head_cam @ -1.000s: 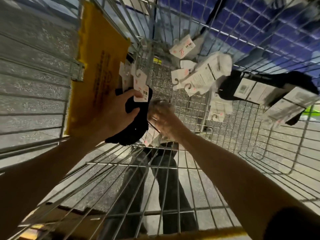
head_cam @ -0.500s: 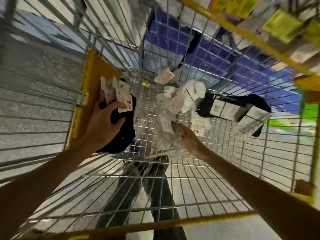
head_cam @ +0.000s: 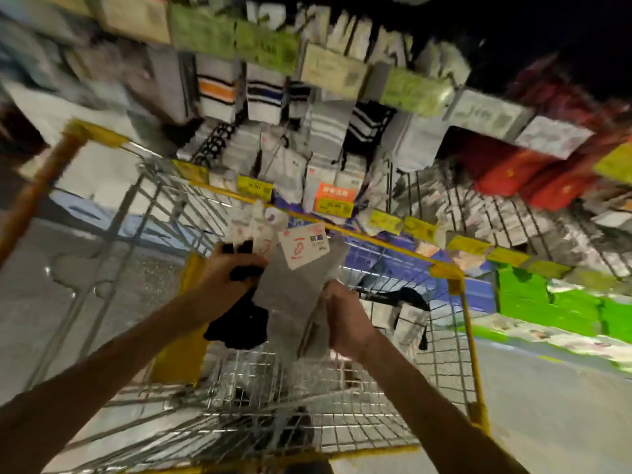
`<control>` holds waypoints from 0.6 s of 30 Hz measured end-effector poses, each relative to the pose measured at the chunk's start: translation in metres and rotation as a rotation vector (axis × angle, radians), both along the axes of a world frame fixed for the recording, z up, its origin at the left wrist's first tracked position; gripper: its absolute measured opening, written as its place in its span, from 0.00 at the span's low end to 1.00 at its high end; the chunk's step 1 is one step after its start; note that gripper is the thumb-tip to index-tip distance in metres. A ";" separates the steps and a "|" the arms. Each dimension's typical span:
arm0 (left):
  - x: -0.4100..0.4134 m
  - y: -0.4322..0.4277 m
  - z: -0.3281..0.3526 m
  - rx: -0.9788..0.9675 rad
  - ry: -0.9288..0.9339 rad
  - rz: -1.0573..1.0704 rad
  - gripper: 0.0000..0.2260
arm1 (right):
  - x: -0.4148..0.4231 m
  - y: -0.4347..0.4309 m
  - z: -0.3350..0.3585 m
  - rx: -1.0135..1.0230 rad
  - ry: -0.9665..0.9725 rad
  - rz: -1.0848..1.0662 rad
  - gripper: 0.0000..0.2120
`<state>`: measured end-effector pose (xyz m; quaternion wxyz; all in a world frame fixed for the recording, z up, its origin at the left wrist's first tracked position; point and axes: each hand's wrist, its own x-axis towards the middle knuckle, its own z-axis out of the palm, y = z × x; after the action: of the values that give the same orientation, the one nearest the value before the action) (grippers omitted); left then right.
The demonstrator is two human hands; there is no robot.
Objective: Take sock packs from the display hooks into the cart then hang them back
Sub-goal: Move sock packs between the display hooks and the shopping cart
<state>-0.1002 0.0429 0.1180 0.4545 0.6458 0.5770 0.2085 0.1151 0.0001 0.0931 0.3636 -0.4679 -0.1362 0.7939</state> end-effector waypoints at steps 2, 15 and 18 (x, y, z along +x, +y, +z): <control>0.012 0.001 0.039 0.019 -0.111 0.018 0.12 | 0.011 0.004 0.039 0.020 0.029 -0.026 0.15; 0.085 -0.004 0.237 -0.038 -0.427 0.035 0.03 | 0.053 -0.003 0.244 0.277 0.007 0.026 0.19; 0.094 -0.006 0.267 0.075 -0.373 -0.018 0.05 | 0.063 0.005 0.270 0.374 -0.066 -0.035 0.33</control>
<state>-0.0064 0.0373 0.3852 0.5312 0.6176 0.4685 0.3419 0.1781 0.0048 0.3634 0.4533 -0.4201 -0.2853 0.7325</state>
